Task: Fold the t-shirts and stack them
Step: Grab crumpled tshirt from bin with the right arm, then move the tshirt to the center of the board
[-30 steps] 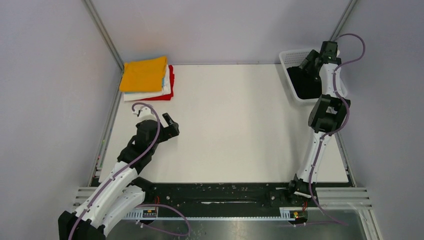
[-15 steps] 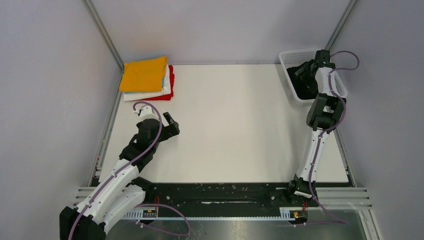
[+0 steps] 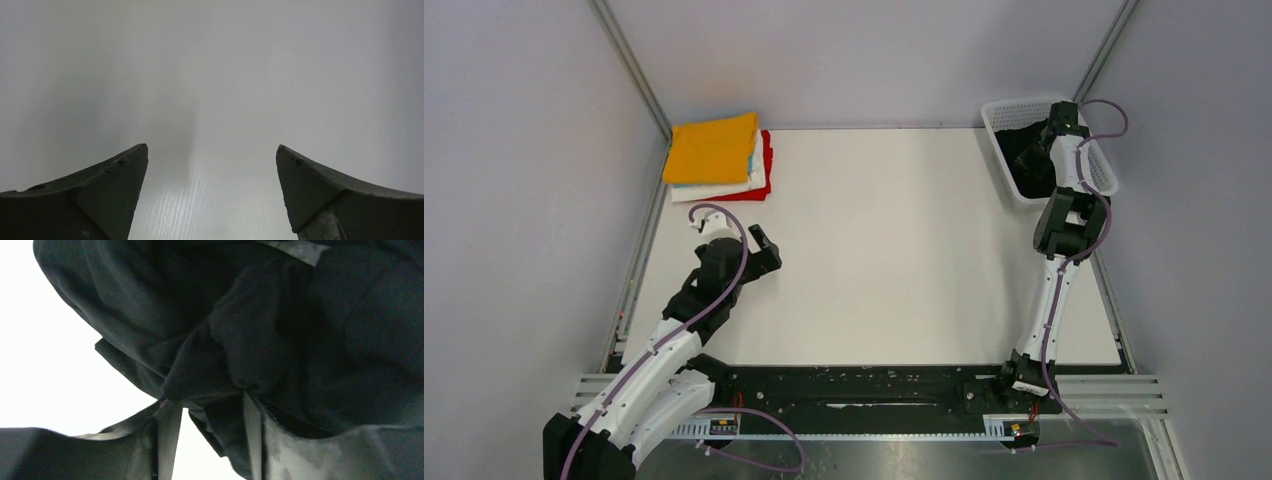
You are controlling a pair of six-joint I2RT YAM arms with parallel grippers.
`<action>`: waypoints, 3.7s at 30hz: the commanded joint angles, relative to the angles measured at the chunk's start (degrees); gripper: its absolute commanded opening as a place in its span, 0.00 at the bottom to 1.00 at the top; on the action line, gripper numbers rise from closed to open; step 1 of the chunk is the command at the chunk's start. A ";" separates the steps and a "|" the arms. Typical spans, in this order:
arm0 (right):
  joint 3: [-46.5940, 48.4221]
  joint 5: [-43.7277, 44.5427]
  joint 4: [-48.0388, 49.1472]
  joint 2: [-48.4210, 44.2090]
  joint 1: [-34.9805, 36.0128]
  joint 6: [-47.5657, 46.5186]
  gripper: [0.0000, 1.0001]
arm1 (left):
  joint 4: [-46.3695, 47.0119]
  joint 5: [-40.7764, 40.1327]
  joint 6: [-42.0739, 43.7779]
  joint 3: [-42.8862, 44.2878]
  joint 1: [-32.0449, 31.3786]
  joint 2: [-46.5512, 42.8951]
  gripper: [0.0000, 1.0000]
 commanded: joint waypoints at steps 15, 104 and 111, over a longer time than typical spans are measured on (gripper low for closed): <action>-6.75 -1.69 11.31 -27.48 1.33 -11.58 0.00 | 0.72 -0.08 -0.57 -0.31 -0.02 -4.69 0.99; -99.01 15.21 42.28 -76.47 27.88 3.35 0.99 | 19.71 31.30 -6.15 20.41 -7.05 50.84 0.70; -90.94 7.38 46.08 -62.07 23.02 5.79 0.88 | 18.39 31.72 -4.59 22.64 -7.05 53.49 0.00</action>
